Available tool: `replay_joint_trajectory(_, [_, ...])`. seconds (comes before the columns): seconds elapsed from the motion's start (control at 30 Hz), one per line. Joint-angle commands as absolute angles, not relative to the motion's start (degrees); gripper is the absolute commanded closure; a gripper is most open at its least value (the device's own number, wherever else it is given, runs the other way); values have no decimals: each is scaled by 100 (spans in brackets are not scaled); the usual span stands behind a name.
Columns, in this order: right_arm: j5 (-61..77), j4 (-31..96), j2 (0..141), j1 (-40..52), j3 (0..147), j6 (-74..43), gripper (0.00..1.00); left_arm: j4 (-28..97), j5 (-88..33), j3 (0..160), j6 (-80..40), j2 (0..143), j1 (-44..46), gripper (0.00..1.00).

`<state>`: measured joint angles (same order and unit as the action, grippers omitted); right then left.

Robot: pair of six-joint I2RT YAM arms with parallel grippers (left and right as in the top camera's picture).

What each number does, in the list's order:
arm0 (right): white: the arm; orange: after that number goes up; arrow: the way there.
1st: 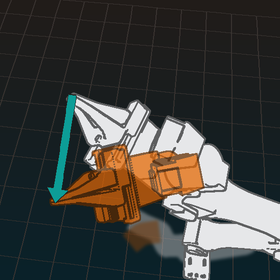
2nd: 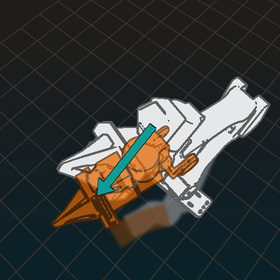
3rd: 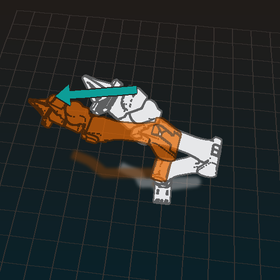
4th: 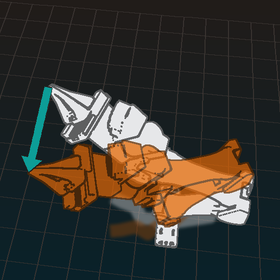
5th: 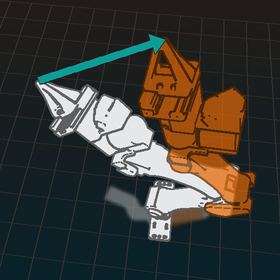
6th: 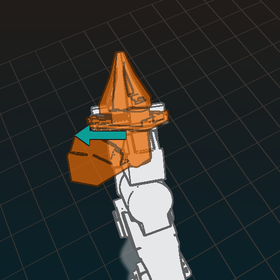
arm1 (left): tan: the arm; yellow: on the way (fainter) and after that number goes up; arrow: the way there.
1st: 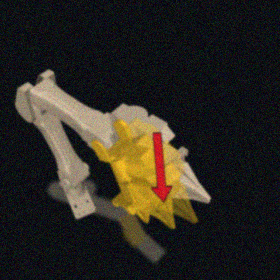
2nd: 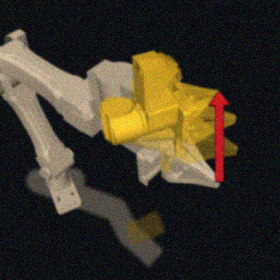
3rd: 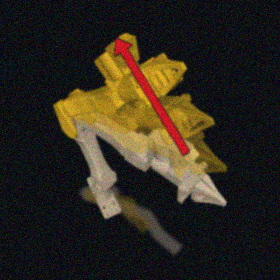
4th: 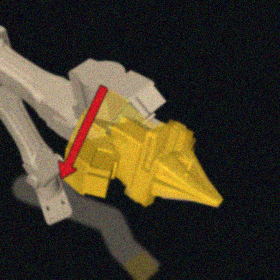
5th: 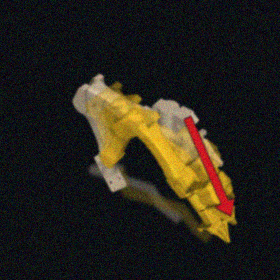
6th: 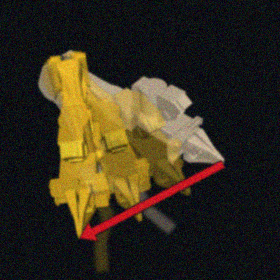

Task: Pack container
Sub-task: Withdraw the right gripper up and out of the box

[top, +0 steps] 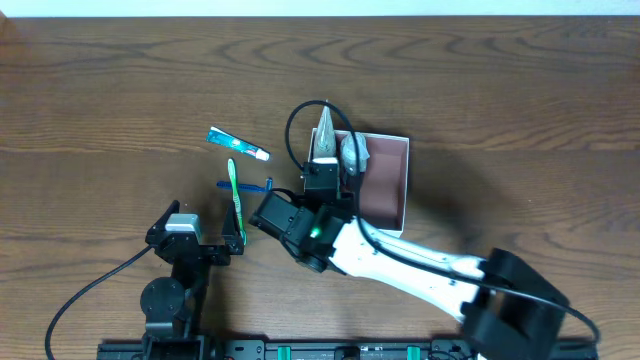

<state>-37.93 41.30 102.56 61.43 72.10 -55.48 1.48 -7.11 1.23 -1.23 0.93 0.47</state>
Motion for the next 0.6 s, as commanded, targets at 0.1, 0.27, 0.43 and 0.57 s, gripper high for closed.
replay_joint_trajectory(0.1, [-3658, 4860, 8986, 6180, 7419, -5435, 29, 340, -794, 23, -45, 104, 27, 2])
replay_joint_trajectory(0.27, [-3422, 5662, 8331, 5990, 7419, -5439, 26, 340, -794, 23, -45, 104, 27, 2])
replay_joint_trajectory(0.43, [-2773, 5979, 8252, 5673, 7419, -5083, 24, 338, -794, 23, -45, 104, 30, 2])
replay_joint_trajectory(0.57, [-2508, 5924, 8252, 5754, 7419, -4681, 19, 340, -794, 23, -45, 104, 27, 2])
